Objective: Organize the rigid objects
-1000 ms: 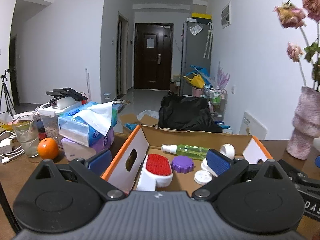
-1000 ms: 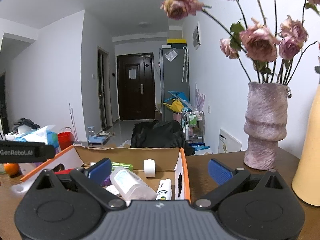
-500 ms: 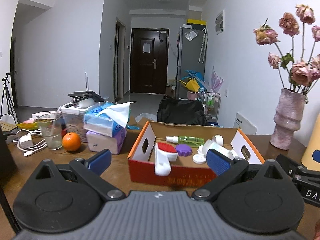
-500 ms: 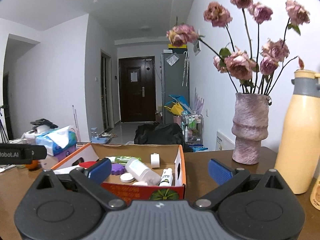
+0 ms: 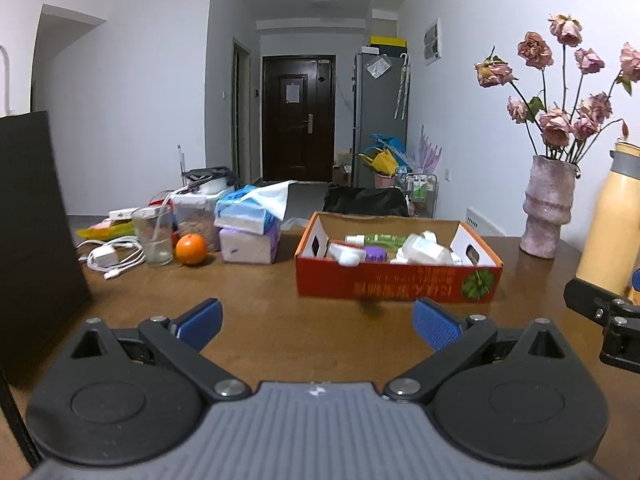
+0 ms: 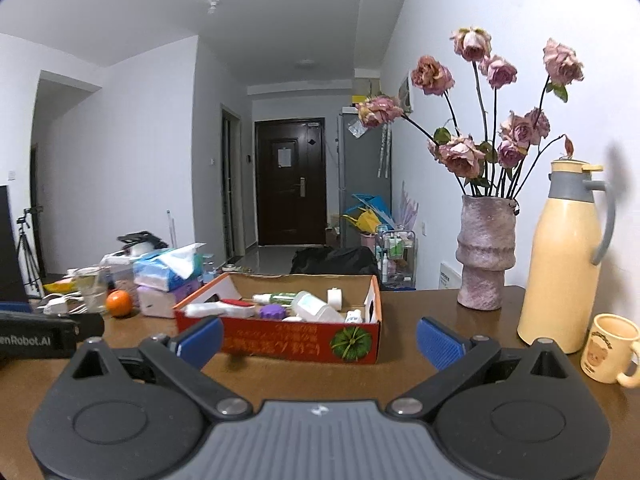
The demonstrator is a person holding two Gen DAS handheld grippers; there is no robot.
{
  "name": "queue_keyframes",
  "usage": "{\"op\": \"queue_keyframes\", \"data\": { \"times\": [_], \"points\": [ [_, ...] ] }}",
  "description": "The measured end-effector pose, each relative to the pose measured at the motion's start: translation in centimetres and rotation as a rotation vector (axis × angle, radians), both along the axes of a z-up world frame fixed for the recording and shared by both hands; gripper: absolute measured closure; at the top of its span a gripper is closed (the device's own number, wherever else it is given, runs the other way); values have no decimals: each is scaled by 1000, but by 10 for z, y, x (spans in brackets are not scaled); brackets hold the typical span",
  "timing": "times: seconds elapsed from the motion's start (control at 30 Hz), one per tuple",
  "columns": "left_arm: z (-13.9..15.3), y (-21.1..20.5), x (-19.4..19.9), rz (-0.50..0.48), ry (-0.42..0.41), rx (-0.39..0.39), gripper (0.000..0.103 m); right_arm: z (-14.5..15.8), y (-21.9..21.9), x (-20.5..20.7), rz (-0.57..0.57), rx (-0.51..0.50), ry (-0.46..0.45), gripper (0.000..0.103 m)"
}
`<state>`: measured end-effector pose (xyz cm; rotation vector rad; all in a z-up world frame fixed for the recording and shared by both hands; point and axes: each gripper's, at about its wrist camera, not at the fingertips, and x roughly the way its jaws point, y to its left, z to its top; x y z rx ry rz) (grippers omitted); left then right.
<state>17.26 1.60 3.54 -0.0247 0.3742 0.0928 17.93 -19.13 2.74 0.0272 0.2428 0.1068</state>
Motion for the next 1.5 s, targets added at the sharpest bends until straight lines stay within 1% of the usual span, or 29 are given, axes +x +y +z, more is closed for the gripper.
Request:
{"op": "queue_keyframes", "data": {
  "times": [0.2,0.5,0.77,1.5],
  "points": [
    [-2,2,-42,1,-4,19,0,-5,9,-44,24,-27,18,0],
    [-3,-1,-69,-6,-10,32,0,-9,7,-75,23,-25,23,0],
    [-2,-4,-74,-5,-13,36,0,-8,3,-83,17,-16,17,0],
    [-6,-5,-71,0,-3,45,0,-9,3,-84,18,-14,19,0]
  ]
}}
